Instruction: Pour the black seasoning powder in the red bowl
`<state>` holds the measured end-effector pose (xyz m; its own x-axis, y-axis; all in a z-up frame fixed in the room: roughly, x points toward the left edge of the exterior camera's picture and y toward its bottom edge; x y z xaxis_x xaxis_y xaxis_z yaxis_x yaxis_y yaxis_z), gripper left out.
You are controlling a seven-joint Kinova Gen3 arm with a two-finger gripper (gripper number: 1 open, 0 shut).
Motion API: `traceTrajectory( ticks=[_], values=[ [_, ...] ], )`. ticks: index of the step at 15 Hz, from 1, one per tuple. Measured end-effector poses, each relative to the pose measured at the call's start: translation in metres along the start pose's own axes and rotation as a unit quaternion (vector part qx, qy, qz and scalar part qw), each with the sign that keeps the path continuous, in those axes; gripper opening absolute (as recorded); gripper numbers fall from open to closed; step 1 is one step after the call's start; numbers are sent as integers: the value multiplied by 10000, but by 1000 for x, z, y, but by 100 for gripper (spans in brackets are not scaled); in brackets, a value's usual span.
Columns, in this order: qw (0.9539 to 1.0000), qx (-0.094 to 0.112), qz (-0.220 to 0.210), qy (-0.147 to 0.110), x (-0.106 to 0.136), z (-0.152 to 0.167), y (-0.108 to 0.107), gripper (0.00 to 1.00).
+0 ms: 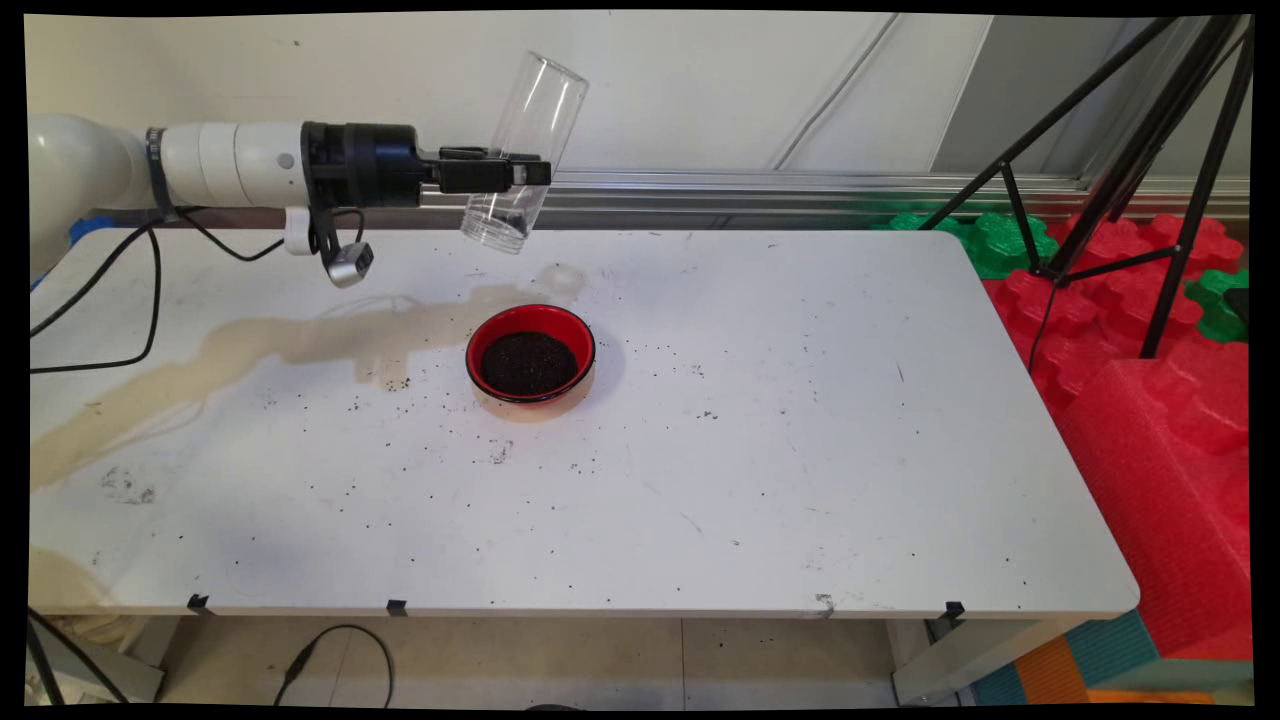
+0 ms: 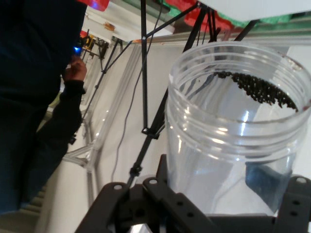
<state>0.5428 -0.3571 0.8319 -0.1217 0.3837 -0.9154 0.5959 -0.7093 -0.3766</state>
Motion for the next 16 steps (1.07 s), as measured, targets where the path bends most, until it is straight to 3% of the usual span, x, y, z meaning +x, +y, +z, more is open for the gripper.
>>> traceTrajectory(
  ticks=[6, 8, 12, 16],
  values=[
    [9963, -215, -829, 108, 5, -2, 9, 0],
    [9920, -304, -1215, 130, 6, -2, 12, 0],
    [9795, -454, -1958, 140, 6, -2, 16, 0],
    [9597, -607, -2741, 149, 5, -2, 18, 0]
  ],
)
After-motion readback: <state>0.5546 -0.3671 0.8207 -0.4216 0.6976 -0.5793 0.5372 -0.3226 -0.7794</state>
